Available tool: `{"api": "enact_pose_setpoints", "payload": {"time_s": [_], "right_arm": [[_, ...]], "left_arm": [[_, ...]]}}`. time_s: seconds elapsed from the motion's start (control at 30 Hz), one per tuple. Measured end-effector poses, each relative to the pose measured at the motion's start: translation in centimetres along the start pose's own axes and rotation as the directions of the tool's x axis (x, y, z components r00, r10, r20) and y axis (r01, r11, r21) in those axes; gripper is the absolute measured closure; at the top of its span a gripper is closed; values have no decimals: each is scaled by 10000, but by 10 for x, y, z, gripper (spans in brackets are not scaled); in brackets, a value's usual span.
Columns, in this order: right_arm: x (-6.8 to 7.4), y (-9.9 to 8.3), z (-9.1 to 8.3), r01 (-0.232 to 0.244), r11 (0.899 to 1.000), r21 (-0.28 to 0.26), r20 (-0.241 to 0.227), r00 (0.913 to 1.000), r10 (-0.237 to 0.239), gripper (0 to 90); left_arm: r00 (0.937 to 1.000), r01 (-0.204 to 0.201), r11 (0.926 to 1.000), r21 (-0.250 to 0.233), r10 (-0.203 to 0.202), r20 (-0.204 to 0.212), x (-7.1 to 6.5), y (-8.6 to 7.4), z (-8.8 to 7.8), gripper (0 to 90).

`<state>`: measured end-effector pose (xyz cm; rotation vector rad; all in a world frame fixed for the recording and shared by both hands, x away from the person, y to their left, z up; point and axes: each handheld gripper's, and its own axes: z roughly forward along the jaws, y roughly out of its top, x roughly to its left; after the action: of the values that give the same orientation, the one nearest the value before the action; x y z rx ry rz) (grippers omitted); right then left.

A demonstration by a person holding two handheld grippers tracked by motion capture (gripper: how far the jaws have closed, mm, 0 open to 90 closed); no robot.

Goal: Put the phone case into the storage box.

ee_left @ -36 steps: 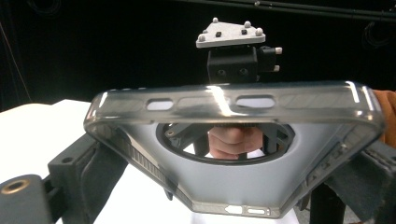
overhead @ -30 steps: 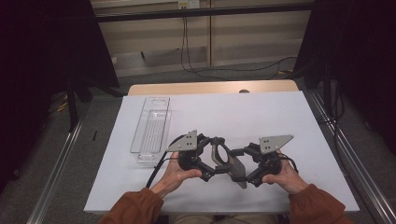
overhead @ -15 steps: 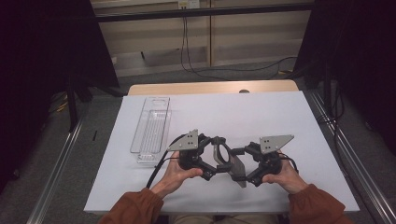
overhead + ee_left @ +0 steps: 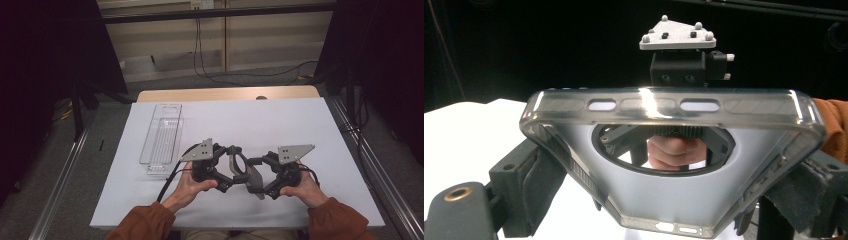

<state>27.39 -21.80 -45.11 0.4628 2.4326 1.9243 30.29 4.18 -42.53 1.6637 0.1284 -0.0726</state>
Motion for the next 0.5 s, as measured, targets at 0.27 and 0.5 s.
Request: {"api": "enact_pose_setpoints", "payload": {"time_s": [0.27, 0.5], "right_arm": [[-1, 0, -2, -91, 10000, -19, 311, 9995, 91, 23], [-3, 0, -6, -246, 9996, -141, 929, 9953, 259, 14]], "left_arm": [[9996, 175, 9998, -82, -177, -205, 1, 2, -3, 114], [9981, 216, 9996, -177, -225, -573, 4, 6, -11, 114]]}}
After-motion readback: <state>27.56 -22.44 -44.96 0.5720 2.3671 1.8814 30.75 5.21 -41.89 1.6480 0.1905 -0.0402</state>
